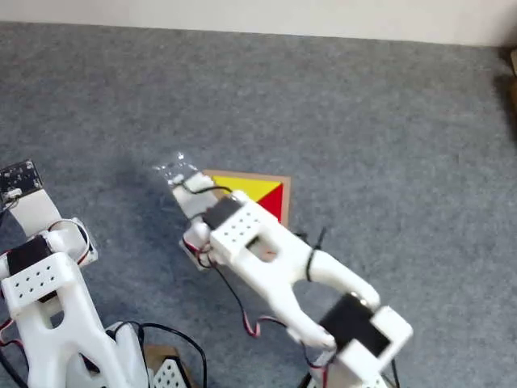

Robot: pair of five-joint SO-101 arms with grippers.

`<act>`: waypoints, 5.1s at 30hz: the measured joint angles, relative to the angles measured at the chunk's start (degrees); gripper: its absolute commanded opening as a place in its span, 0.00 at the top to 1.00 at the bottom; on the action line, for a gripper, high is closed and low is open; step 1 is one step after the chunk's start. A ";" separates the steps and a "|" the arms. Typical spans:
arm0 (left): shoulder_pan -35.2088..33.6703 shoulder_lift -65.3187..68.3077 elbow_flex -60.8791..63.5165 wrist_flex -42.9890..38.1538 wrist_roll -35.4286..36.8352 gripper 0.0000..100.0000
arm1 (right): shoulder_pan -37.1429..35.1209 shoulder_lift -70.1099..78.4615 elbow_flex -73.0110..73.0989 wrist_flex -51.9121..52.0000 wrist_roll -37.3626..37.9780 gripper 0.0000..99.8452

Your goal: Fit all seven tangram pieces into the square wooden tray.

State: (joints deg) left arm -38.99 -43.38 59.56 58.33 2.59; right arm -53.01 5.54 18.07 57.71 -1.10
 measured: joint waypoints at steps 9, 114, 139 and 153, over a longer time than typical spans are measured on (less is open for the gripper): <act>0.00 0.00 0.00 0.00 0.09 0.85 | 0.18 7.38 -6.51 0.00 2.81 0.82; 28.40 -58.29 35.08 2.37 -3.16 0.99 | 40.35 -109.80 77.80 7.91 3.16 0.99; 27.60 -58.29 36.48 17.58 -3.43 0.99 | 40.35 -109.80 77.80 13.80 3.16 0.99; 26.81 -58.29 36.48 17.58 -3.34 0.99 | 40.35 -109.80 77.80 13.80 3.16 0.99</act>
State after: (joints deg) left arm -12.18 -101.67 96.04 75.91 -0.75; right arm -12.66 -104.26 95.87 71.52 2.07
